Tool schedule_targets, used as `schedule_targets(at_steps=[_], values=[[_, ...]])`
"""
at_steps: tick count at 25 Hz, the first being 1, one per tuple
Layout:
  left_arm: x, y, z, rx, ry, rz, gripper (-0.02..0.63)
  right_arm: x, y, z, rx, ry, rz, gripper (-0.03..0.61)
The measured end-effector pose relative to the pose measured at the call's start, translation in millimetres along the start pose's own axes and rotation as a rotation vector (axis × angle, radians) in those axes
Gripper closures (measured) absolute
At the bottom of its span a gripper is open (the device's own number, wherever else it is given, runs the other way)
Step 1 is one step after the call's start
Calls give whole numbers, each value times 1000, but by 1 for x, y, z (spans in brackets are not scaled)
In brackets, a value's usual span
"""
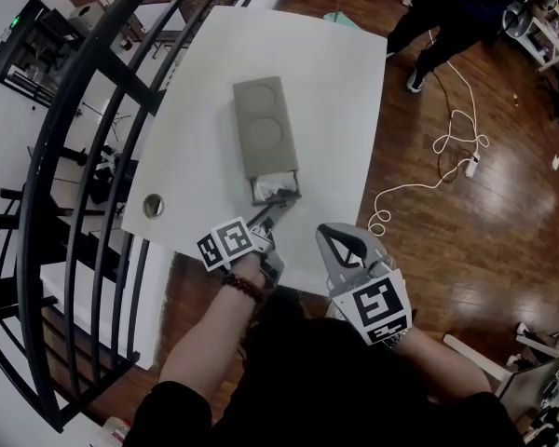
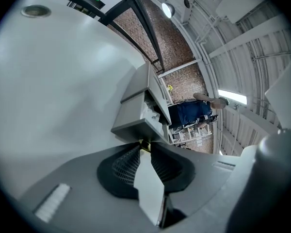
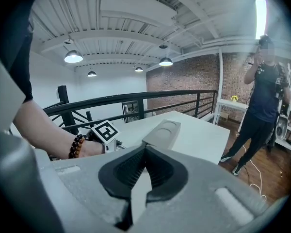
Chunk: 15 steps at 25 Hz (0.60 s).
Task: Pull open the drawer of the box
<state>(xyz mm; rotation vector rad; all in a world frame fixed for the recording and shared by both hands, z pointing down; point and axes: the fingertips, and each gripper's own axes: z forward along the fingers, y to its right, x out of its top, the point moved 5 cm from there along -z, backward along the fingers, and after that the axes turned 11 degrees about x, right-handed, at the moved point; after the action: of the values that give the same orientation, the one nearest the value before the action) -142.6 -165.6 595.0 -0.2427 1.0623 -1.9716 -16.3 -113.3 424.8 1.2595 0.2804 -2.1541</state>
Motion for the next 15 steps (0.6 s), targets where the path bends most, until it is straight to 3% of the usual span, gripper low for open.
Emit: schedule_targets(at_steps=[15], values=[[-52,-16,-30,29,41,-29,532,-25,-28,-38,38,13,-44,588]])
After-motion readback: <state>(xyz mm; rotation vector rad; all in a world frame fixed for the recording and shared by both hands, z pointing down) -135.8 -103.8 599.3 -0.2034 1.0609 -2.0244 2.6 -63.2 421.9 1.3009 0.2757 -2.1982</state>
